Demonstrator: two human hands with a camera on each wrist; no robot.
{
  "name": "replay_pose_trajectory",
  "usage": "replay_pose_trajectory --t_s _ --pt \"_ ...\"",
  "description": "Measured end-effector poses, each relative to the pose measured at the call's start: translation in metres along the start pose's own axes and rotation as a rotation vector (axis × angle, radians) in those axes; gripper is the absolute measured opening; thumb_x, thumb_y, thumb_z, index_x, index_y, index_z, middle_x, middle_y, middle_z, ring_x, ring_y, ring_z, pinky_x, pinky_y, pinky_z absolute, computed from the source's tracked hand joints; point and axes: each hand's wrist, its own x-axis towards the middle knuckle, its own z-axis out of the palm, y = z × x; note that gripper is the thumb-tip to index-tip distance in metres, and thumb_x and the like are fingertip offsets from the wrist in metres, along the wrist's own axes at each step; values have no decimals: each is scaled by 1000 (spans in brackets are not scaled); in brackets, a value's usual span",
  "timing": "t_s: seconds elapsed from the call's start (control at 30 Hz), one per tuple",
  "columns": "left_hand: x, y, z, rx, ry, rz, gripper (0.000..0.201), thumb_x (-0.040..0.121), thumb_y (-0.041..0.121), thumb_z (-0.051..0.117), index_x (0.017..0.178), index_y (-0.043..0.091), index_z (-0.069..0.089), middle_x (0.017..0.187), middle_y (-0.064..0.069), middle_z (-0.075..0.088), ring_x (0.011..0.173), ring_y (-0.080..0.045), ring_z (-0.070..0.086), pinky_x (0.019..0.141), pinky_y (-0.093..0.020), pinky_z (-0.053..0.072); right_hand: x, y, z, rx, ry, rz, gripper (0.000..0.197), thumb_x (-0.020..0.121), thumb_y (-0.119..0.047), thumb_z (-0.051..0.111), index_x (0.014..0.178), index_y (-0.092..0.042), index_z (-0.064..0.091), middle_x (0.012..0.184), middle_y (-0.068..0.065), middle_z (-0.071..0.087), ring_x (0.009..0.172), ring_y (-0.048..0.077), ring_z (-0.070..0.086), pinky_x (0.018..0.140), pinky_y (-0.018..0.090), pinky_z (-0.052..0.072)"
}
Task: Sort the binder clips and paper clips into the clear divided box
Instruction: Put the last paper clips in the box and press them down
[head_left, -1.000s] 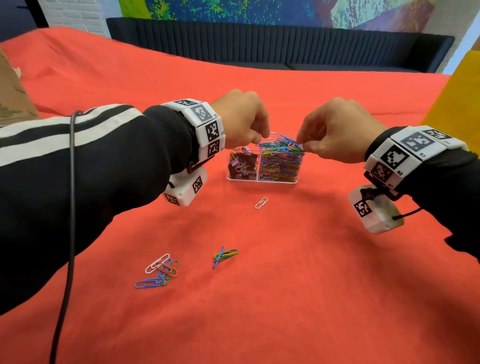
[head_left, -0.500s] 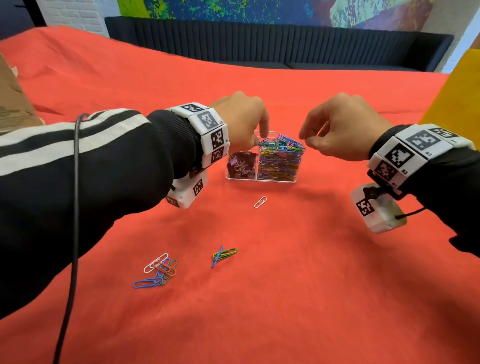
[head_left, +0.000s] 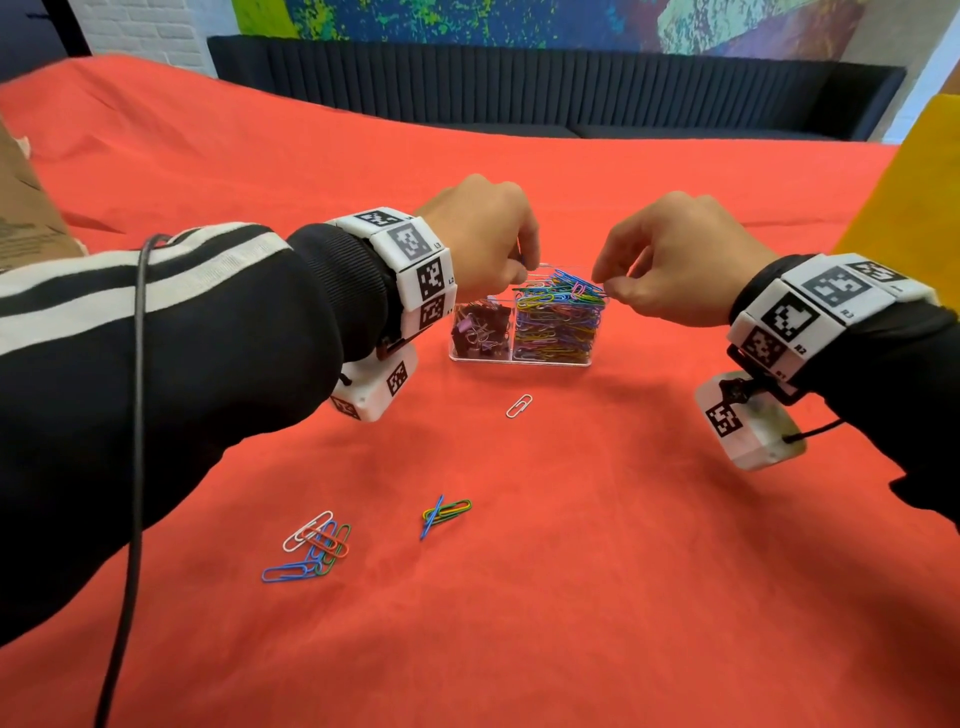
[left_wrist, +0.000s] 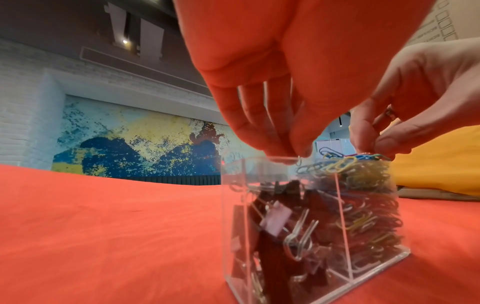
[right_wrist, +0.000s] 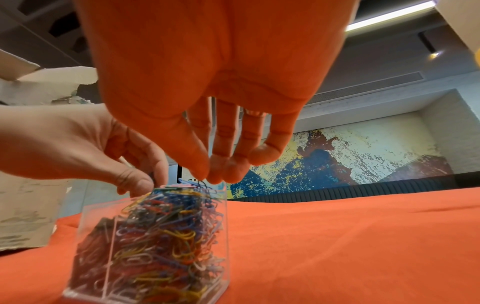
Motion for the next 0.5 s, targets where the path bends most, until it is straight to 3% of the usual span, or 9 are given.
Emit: replay_pose_trajectory --t_s 0.1,0.17,0.23,0.3,0.37,0.5 --pt "3 2 -2 -43 51 19 14 79 23 71 91 27 76 82 6 75 80 -13 70 83 -32 57 1 0 1 20 63 7 17 78 -13 66 83 -26 76 72 -14 68 71 -6 61 71 20 43" --pt "5 7 -4 -136 76 43 16 81 19 68 93 25 77 81 7 75 76 -7 70 81 -26 56 3 -1 1 66 147 -2 14 77 -16 68 84 -27 74 71 -17 67 68 -2 64 69 19 47" --pt "6 14 -4 -317 70 61 18 84 14 63 93 22 77 78 6 76 70 -4 71 72 -21 57 5 -4 -1 178 187 -14 12 76 -20 72 88 -24 73 78 -10 72 71 6 70 69 21 53" --pt "6 21 -2 -464 55 65 19 86 8 60 93 16 75 78 2 76 69 -7 72 64 -19 55 9 -5 -1 241 211 -23 15 74 -24 76 88 -21 73 81 -4 74 74 11 72 70 29 58" --pt "6 25 1 -535 49 53 13 87 7 62 95 10 71 77 -2 76 68 -11 73 65 -23 57 13 -4 -1 225 240 -17 13 74 -22 77 87 -19 75 77 -1 74 72 14 71 72 34 59" --pt "3 22 3 -600 41 26 17 87 8 67 101 11 58 76 -1 76 69 -13 74 73 -34 61 14 -3 1 190 205 -4 6 77 -17 75 81 -20 78 70 0 73 67 19 71 66 29 57"
